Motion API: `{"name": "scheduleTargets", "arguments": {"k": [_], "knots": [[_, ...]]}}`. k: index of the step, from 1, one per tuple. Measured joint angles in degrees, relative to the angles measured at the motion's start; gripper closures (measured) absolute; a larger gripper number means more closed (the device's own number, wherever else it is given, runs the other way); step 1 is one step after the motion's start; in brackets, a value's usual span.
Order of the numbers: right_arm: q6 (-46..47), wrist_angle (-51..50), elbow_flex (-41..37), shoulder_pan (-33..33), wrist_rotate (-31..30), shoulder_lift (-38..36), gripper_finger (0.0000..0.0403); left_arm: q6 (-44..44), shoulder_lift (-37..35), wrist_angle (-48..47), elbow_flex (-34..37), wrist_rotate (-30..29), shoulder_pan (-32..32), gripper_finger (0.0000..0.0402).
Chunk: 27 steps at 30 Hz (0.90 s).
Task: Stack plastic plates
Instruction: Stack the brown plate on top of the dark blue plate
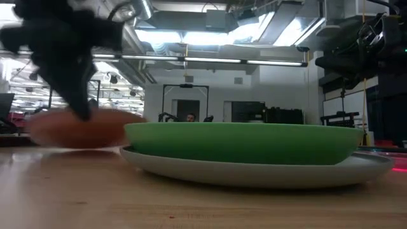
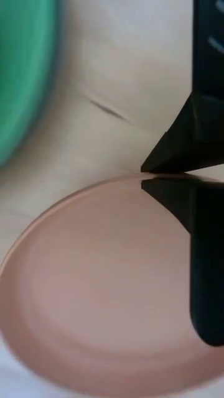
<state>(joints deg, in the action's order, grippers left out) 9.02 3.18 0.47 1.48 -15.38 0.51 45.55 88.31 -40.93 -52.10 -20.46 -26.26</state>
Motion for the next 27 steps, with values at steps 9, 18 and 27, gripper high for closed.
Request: {"name": "scheduleTargets", "arguments": {"k": [9,18,27], "knots": [[0.17,0.0,0.0,0.0,0.0,0.0,0.0398,-13.78,0.0,5.07,-8.76,-4.98,0.04,0.0388],[0.17,-0.03,0.0,0.0,0.05,0.0,0.0397,-27.68,1.87,23.82,-8.94,-1.73,2.51,0.0388],[0.12,-0.04,0.0,0.0,0.04,-0.01,0.0398,-31.16,6.59,34.78,-8.96,3.54,3.54,0.0388]]}}
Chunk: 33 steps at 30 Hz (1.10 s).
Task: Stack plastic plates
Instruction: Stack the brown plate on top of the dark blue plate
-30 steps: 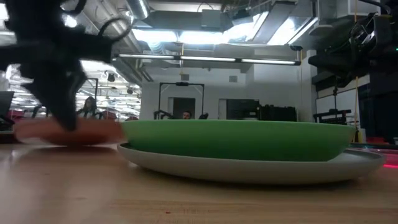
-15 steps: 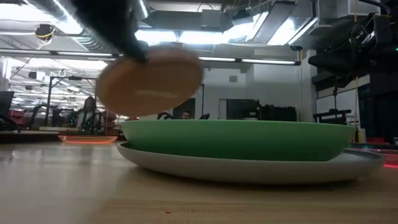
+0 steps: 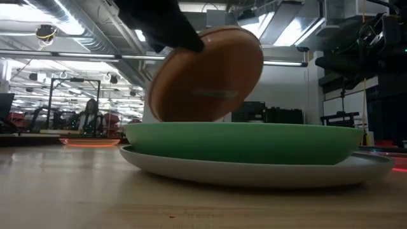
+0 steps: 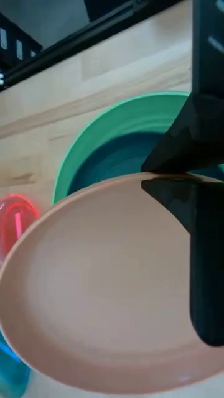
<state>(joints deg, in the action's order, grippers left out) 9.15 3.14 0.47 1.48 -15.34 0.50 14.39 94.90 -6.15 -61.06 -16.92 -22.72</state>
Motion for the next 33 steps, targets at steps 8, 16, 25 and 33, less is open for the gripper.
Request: {"name": "scheduleTargets", "arguments": {"k": [8,16,25,33], "knots": [[0.0,-0.01,-0.01,0.0,-0.02,0.05,0.0397,-1.32,3.3,3.23,0.0,1.41,0.0,0.0388],[-0.03,-0.02,-0.02,0.0,-0.03,0.14,0.0398,-5.08,4.66,3.98,-0.41,-0.23,-0.6,0.0388],[-0.42,-0.02,-0.01,0.0,-0.02,0.17,0.0398,-12.4,4.69,3.71,-7.04,4.03,-2.51,0.0388],[-0.44,-0.02,-0.02,0.0,-0.02,0.17,0.0397,-11.5,8.91,3.39,-6.44,5.5,-2.72,0.0388]]}}
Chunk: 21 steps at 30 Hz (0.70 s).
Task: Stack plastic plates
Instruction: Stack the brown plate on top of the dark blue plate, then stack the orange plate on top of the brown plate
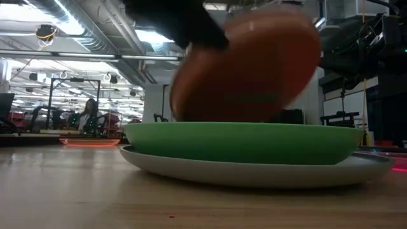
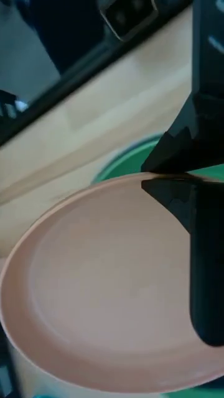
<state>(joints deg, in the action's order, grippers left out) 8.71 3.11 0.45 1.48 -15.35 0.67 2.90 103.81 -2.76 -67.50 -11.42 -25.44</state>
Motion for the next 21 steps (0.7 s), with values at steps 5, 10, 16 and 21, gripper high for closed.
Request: {"name": "scheduleTargets", "arguments": {"k": [5,10,16,21], "knots": [[0.0,0.0,0.0,0.0,-0.02,0.0,0.0397,1.02,2.86,0.24,0.02,-0.22,0.9,0.0387],[0.0,-0.02,0.0,0.0,0.0,0.02,0.0398,3.73,2.95,-2.47,0.02,-0.13,2.07,0.0358],[-0.01,0.0,0.0,0.0,0.0,0.02,0.0398,6.14,2.4,-5.48,0.04,2.4,2.18,0.0303],[0.0,0.11,0.0,0.0,-0.03,0.0,0.0397,9.36,-1.48,-10.18,0.04,3.31,2.13,0.0289]]}}
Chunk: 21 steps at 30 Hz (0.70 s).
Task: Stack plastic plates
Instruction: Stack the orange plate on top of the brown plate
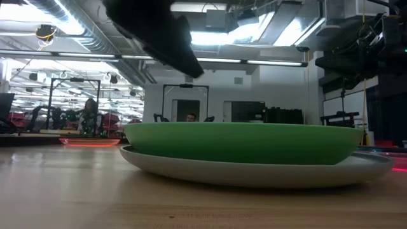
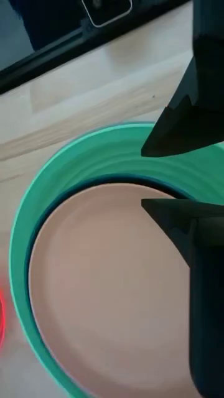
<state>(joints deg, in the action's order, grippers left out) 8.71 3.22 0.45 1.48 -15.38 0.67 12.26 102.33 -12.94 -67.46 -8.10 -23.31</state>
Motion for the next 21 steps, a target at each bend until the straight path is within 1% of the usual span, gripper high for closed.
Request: {"name": "scheduleTargets", "arguments": {"k": [3,6,10,15,18,21], "knots": [[0.0,0.07,-0.02,0.0,0.01,0.0,0.0397,0.84,-2.21,-2.84,0.0,-0.89,-0.32,0.0291],[0.25,0.09,-0.02,0.0,0.01,0.0,0.0398,0.67,-4.44,-5.17,0.0,-3.32,-0.87,0.0291],[1.61,0.17,-0.02,0.0,-0.01,-0.02,0.0397,-0.48,-6.67,-5.86,1.16,-4.9,-1.23,0.0291],[1.81,0.15,-0.02,0.0,0.03,-0.02,0.0398,-0.46,-10.65,-3.37,6.45,-5.73,0.01,0.0291],[1.32,0.15,-0.02,0.0,-0.4,-0.02,0.0398,0.67,-14.0,-2.01,10.82,-6.11,1.6,0.0291],[1.15,0.2,-0.02,-0.01,-1.7,-0.02,0.0398,0.71,-18.32,1.73,16.19,-6.89,3.41,0.0291]]}}
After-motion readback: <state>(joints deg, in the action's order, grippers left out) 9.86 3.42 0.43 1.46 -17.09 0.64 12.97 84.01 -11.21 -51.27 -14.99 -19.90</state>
